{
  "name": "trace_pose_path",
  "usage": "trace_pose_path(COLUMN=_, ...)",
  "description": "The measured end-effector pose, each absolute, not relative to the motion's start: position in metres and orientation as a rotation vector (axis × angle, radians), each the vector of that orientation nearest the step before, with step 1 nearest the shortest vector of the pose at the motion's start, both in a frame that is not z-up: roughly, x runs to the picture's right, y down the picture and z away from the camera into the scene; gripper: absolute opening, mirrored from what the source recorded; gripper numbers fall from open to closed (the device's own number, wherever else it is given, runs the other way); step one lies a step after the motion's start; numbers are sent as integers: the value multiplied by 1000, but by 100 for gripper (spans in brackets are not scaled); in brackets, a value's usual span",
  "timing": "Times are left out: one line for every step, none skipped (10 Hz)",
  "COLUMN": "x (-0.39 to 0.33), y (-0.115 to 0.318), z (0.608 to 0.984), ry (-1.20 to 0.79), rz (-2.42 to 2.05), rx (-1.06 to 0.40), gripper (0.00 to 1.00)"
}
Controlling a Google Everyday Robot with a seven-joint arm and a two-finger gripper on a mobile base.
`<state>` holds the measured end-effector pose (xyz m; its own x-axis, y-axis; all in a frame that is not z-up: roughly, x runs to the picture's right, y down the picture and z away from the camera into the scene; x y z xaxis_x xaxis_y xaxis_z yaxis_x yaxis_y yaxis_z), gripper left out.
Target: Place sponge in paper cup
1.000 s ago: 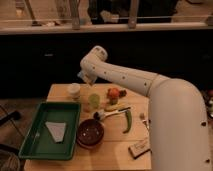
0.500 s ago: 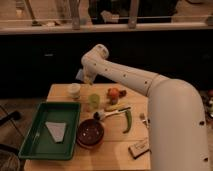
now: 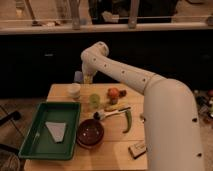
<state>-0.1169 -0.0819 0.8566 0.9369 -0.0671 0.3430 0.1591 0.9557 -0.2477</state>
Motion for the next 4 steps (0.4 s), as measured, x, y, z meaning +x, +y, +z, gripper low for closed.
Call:
trace_pose_path(x=-125, y=-78, z=856, ry=-356, rz=-176, rx=-297, gripper=0)
trace_pose_path(x=-130, y=-77, z=856, ry=-367, rz=-218, rx=-311, gripper=0)
trace_pose_path(x=-138, y=-73, z=856, ry=-381, rz=-276, rx=-335, gripper=0)
trace_pose_path(x=-145, y=-71, z=857, ry=-391, rz=-321, rx=-356, gripper=0)
